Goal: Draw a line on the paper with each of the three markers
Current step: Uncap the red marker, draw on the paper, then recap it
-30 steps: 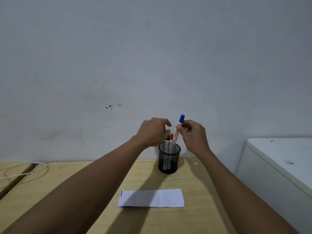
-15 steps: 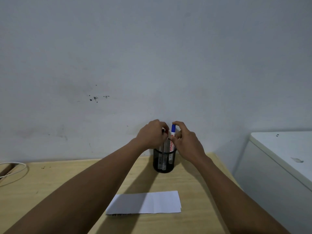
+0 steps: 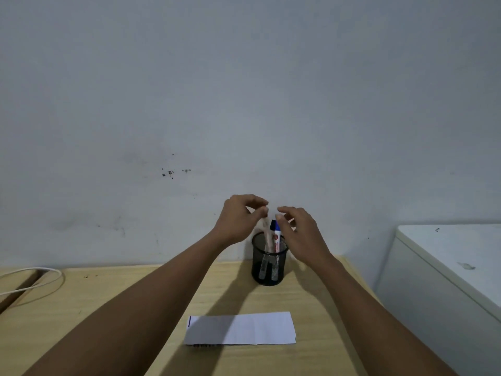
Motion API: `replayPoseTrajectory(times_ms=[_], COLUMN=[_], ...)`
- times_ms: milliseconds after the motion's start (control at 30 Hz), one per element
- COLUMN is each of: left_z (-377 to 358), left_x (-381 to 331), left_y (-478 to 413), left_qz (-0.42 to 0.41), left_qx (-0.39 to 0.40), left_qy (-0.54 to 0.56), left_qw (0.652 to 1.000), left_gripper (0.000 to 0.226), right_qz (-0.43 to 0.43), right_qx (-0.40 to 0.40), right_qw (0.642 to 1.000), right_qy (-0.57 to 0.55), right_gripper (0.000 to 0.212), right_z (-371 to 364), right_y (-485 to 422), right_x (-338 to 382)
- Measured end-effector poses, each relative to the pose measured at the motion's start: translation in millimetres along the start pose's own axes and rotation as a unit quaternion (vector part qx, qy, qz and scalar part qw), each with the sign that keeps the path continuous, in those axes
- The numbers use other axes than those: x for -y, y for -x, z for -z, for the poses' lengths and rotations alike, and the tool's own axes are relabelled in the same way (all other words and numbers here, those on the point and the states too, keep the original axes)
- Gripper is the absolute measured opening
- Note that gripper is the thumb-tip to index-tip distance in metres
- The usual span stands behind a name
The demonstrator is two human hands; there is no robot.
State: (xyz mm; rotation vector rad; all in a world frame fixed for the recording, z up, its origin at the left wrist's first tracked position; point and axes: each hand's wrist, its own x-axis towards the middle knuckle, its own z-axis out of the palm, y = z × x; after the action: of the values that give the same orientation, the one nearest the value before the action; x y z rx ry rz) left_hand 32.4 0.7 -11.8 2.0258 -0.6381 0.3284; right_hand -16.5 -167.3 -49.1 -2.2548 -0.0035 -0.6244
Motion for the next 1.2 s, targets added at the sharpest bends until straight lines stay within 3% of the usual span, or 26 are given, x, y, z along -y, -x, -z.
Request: replayPoseTrajectory(times_ms=[133,233,300,400,467,700,900,1067,1200], left_z=[44,74,88,94,92,91,99,100,107], left_x=[-24,-36,-36,-29,-27,-22,-18,-13,5], left_y=[6,22,35,59,74,106,106,104,106], left_qz=[0.048,0.097,0.129,0.164,0.175,0.214,0.305,0.347,0.333], left_qx=[-0.120,-0.166,-0.161,-0.138,-0.133,-0.115,-0.123,-0.119,-0.111], left_qy=[0.168,0.236,0.255,0.261,0.268,0.264,0.260,0.257,0.214], left_qw=[0.977,0.952,0.945,0.941,0.938,0.934,0.908,0.894,0.912], left_gripper=[0.009,0.009,0.012,0.015,0.017,0.029,0.033,0.032,0.029], right_qz=[-0.012,-0.029,-0.064,-0.129,-0.143,-0.145,-0.059,-0.025,-0.020], right_qx=[0.066,0.070,0.056,0.067,0.080,0.111,0.094,0.081,0.094], right_qw=[0.992,0.970,0.931,0.827,0.808,0.819,0.884,0.905,0.913], right_qy=[-0.107,-0.232,-0.356,-0.543,-0.566,-0.544,-0.455,-0.417,-0.396], right_gripper=[0.034,0.022,0.015,0.008,0.007,0.009,0.008,0.012,0.014], right_z=[10,12,13,7,-4,-35,-46,-53,-58], right_y=[4,10,15,26,34,59,70,72,76], right_x=[32,53,66,86,98,127,132,129,116])
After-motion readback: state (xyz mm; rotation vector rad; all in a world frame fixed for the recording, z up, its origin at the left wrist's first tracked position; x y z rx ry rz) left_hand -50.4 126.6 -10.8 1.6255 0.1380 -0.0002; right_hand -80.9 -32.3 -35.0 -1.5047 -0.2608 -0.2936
